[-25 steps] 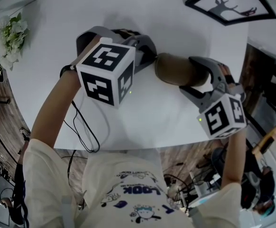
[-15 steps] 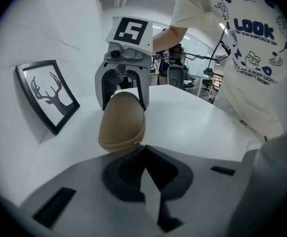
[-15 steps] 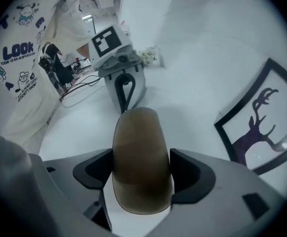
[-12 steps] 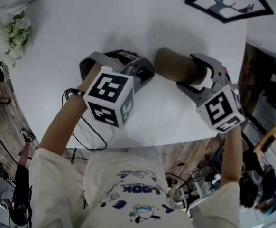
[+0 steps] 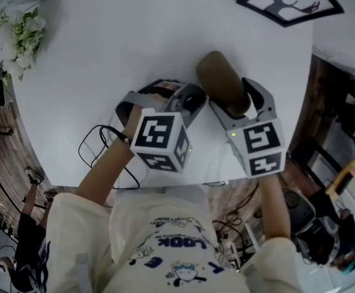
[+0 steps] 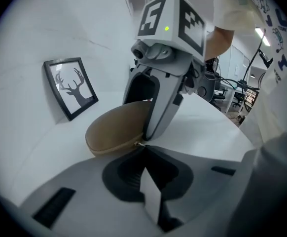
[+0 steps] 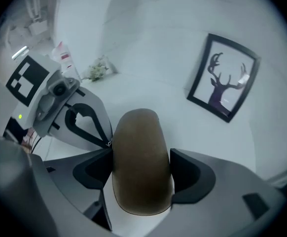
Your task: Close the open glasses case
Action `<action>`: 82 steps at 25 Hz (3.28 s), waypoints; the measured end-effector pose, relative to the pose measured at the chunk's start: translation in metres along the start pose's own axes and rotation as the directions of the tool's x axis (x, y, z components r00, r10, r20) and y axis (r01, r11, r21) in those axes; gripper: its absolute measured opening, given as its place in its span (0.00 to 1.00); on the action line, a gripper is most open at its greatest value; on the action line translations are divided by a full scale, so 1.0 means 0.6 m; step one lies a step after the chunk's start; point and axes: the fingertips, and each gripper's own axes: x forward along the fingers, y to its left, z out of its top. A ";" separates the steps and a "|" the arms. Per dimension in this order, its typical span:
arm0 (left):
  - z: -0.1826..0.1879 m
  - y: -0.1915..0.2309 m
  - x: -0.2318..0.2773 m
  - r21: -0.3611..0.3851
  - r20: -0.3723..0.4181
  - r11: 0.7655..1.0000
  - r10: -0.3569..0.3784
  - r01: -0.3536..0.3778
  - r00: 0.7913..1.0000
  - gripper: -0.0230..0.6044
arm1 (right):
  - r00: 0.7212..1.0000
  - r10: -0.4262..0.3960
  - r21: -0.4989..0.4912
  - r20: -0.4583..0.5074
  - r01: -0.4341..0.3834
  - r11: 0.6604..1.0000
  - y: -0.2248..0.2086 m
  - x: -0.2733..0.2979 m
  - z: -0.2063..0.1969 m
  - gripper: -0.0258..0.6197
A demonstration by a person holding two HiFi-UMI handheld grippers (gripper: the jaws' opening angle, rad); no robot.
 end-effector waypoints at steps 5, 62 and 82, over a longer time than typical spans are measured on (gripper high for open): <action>-0.017 0.016 -0.012 -0.009 -0.007 1.000 0.020 -0.021 1.000 0.04 | 0.993 -0.114 0.218 0.004 0.111 0.970 0.014 -0.002 -0.008 0.57; -0.144 0.079 -0.144 0.247 -0.145 0.965 -0.055 0.090 0.988 0.03 | 0.984 0.062 -0.960 -0.168 -0.177 0.216 0.085 0.055 0.094 0.57; -0.121 0.101 -0.160 -0.044 0.042 0.998 0.053 -0.051 0.998 0.27 | 0.986 0.044 -0.956 -0.163 -0.169 0.242 0.067 0.036 0.067 0.56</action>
